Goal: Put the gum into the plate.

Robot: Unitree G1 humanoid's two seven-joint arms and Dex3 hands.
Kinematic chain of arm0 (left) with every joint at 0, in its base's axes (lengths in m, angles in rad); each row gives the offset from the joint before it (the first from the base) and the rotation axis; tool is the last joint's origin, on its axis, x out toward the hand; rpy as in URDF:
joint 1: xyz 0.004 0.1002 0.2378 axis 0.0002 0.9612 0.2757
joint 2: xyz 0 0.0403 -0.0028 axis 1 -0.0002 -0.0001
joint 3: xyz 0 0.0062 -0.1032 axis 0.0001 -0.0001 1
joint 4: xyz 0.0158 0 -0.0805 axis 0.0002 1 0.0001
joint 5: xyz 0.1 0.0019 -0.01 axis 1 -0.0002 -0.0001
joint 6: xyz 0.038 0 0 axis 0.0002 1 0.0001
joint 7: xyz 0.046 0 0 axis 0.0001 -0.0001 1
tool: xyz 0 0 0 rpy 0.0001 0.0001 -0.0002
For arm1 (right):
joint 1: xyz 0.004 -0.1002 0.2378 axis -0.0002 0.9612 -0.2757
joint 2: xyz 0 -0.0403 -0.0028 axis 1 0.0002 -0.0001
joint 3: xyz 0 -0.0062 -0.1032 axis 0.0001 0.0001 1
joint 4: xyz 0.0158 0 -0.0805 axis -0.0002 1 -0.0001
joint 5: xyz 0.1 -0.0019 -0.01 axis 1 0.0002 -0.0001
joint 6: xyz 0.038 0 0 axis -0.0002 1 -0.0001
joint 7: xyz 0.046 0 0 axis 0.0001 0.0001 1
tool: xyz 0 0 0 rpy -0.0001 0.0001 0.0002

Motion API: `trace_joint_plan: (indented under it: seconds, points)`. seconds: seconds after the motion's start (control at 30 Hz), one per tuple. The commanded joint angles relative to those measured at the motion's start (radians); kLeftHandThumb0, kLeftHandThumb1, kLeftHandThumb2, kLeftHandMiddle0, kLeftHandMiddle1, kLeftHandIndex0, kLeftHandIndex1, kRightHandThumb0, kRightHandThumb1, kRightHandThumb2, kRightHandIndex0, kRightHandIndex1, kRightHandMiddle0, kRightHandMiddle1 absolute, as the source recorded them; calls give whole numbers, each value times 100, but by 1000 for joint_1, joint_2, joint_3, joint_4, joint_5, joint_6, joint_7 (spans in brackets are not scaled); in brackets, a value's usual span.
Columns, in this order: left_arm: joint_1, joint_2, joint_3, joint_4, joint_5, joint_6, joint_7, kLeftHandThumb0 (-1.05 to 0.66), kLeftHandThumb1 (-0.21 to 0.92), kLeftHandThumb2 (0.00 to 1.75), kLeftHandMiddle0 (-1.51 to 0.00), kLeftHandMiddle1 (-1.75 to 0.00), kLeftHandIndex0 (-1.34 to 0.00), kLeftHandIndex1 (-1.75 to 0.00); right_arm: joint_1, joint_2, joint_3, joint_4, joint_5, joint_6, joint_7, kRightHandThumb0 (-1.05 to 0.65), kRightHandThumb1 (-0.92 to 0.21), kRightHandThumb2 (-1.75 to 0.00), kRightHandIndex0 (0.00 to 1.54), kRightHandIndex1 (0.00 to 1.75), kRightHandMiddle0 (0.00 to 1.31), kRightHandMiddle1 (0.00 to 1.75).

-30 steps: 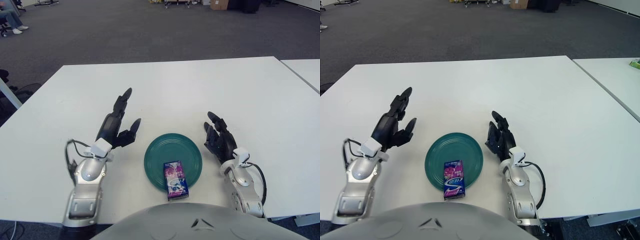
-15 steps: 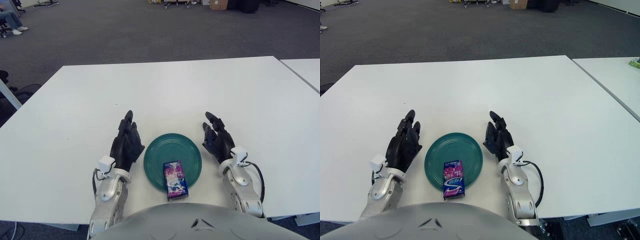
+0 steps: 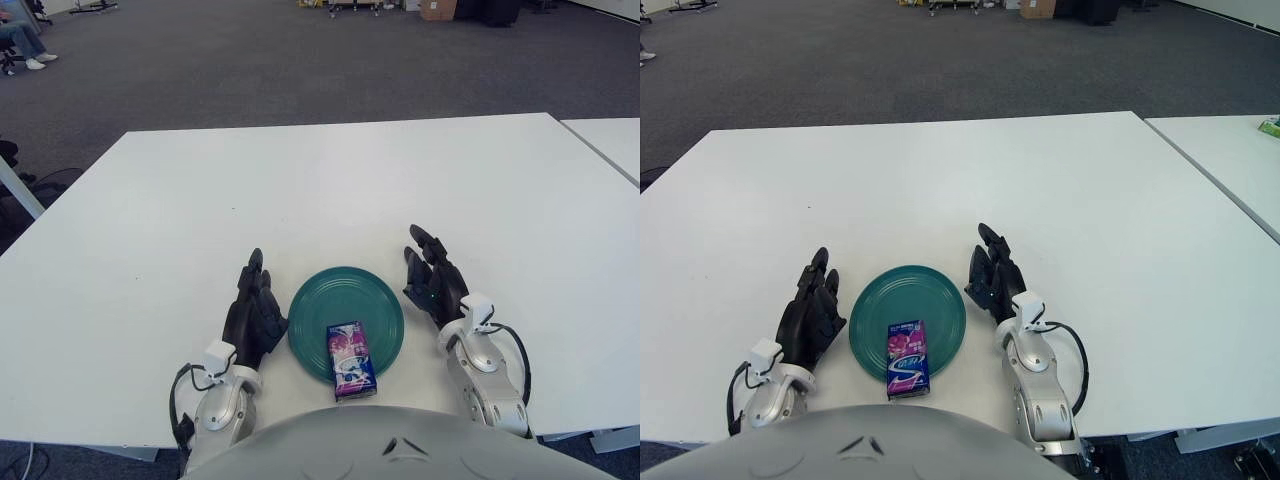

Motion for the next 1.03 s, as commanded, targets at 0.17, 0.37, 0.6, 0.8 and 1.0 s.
trace_joint_plan:
  seconds: [0.17, 0.37, 0.6, 0.8, 1.0]
  points:
    - [-16, 27, 6, 107, 96, -126, 57, -105, 92, 112, 0, 0, 0, 0, 20, -22, 16, 32, -34, 41, 0, -75, -92, -101, 7, 0, 0, 23]
    - [-25, 29, -11, 139, 74, -164, 41, -105, 92, 113, 0, 0, -1, 0, 8, -36, 16, 55, -50, 21, 9, -75, -92, -102, 5, 0, 0, 24]
    - [-27, -4, -14, 140, -28, -138, 22, -105, 92, 112, 0, 0, -1, 0, -7, -30, 10, 88, -40, -15, 13, -76, -92, -102, 6, 0, 0, 22]
    - [-15, -27, -19, 129, -67, -120, 29, -105, 92, 109, 0, 0, -2, -1, -14, -25, 2, 106, -34, -24, 12, -78, -92, -101, 6, 0, 0, 19]
    - [-18, -14, -12, 157, -57, -164, 17, -105, 92, 109, 0, 0, -2, -2, -18, -23, -2, 133, -30, -49, 15, -78, -92, -101, 6, 0, 0, 18]
